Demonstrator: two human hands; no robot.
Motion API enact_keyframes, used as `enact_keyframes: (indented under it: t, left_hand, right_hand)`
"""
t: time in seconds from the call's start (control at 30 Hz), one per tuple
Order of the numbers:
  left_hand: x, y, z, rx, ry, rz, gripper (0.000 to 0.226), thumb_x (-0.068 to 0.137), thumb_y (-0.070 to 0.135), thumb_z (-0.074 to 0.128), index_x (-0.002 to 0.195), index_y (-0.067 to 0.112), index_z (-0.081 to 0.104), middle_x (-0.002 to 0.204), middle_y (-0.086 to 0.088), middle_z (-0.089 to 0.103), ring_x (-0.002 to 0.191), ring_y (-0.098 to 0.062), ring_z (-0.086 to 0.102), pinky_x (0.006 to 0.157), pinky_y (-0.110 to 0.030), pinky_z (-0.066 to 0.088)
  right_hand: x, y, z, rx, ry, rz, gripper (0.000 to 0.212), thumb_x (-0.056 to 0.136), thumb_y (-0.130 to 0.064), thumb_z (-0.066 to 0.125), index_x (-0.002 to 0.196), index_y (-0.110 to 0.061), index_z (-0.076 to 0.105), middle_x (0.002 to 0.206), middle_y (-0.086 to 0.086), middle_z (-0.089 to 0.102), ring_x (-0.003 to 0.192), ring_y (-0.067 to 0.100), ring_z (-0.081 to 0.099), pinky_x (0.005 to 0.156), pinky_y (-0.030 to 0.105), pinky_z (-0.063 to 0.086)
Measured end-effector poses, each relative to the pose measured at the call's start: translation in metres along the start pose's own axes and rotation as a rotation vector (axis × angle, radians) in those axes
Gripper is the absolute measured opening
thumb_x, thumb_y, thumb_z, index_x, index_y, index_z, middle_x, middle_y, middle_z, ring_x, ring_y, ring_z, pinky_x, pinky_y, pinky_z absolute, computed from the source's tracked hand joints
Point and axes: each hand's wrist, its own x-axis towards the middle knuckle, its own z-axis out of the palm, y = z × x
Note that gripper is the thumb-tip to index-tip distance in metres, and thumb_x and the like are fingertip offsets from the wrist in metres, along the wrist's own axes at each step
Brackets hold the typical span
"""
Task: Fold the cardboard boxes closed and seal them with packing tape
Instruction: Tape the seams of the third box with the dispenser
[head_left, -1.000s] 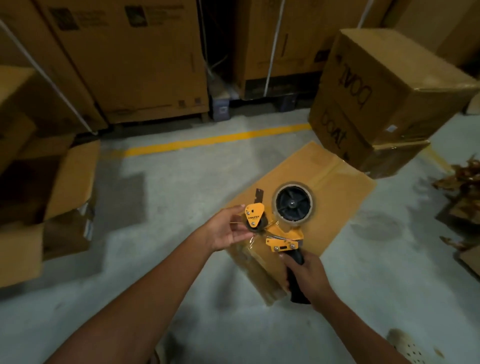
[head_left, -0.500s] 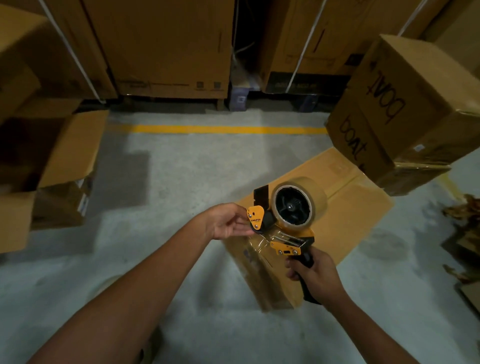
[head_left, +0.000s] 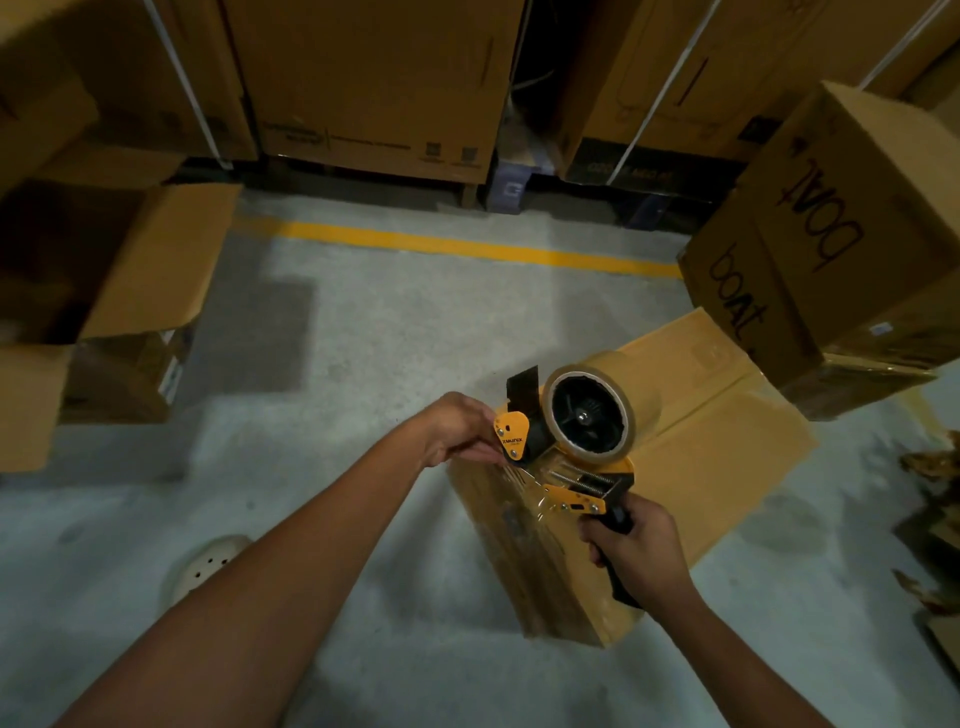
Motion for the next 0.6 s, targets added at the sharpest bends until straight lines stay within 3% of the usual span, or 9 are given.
enact_keyframes:
  t: [0.1, 0.27, 0.33, 0.4, 0.47, 0.6]
  left_hand:
    - [0.005, 0.002, -0.01, 0.097, 0.061, 0.041, 0.021, 0.092, -0.014, 0.052, 0.094, 0.004, 0.064, 0.08, -0.022, 0.073, 0.07, -0.029, 0.074, 0.062, -0.03, 0.062]
    - [0.013, -0.002, -0.032, 0.215, 0.072, 0.137, 0.033, 0.091, -0.018, 0.045, 0.117, -0.003, 0.058, 0.099, -0.035, 0.068, 0.091, -0.044, 0.071, 0.077, -0.045, 0.061]
    - [0.014, -0.004, -0.035, 0.275, 0.101, 0.208, 0.025, 0.091, -0.017, 0.046, 0.109, -0.008, 0.06, 0.095, -0.034, 0.068, 0.091, -0.045, 0.07, 0.081, -0.049, 0.06]
    - [0.017, -0.005, -0.035, 0.311, 0.147, 0.272, 0.019, 0.089, -0.017, 0.05, 0.086, -0.004, 0.063, 0.081, -0.025, 0.067, 0.081, -0.04, 0.07, 0.082, -0.052, 0.059]
    - [0.023, -0.005, -0.035, 0.394, 0.215, 0.324, 0.031, 0.086, -0.016, 0.056, 0.068, 0.008, 0.065, 0.071, -0.019, 0.067, 0.072, -0.034, 0.07, 0.076, -0.046, 0.062]
    - [0.026, -0.007, -0.033, 0.57, 0.274, 0.411, 0.033, 0.083, -0.008, 0.066, 0.061, 0.016, 0.069, 0.06, -0.008, 0.066, 0.063, -0.023, 0.07, 0.063, -0.027, 0.058]
  right_hand:
    - [0.009, 0.002, 0.009, -0.071, 0.018, -0.003, 0.014, 0.081, 0.001, 0.068, 0.077, -0.012, 0.066, 0.057, 0.013, 0.064, 0.048, 0.023, 0.058, 0.049, 0.043, 0.052]
    - [0.022, 0.008, 0.031, -0.143, 0.042, -0.029, 0.008, 0.078, -0.005, 0.073, 0.079, -0.012, 0.069, 0.059, 0.012, 0.065, 0.055, 0.033, 0.063, 0.055, 0.051, 0.054]
    - [0.026, 0.008, 0.039, -0.158, 0.055, -0.036, 0.007, 0.078, -0.009, 0.075, 0.08, -0.014, 0.07, 0.06, 0.011, 0.066, 0.058, 0.035, 0.063, 0.056, 0.05, 0.054]
    - [0.029, 0.007, 0.044, -0.173, 0.07, -0.033, 0.006, 0.078, -0.01, 0.075, 0.08, -0.013, 0.07, 0.06, 0.01, 0.066, 0.059, 0.035, 0.063, 0.057, 0.048, 0.053]
    - [0.033, 0.004, 0.045, -0.186, 0.082, -0.029, 0.006, 0.079, -0.012, 0.075, 0.079, -0.015, 0.07, 0.06, 0.009, 0.066, 0.059, 0.034, 0.064, 0.057, 0.046, 0.053]
    - [0.035, 0.002, 0.045, -0.203, 0.088, -0.008, 0.015, 0.079, -0.013, 0.075, 0.075, -0.025, 0.066, 0.058, 0.008, 0.066, 0.058, 0.032, 0.065, 0.056, 0.046, 0.054]
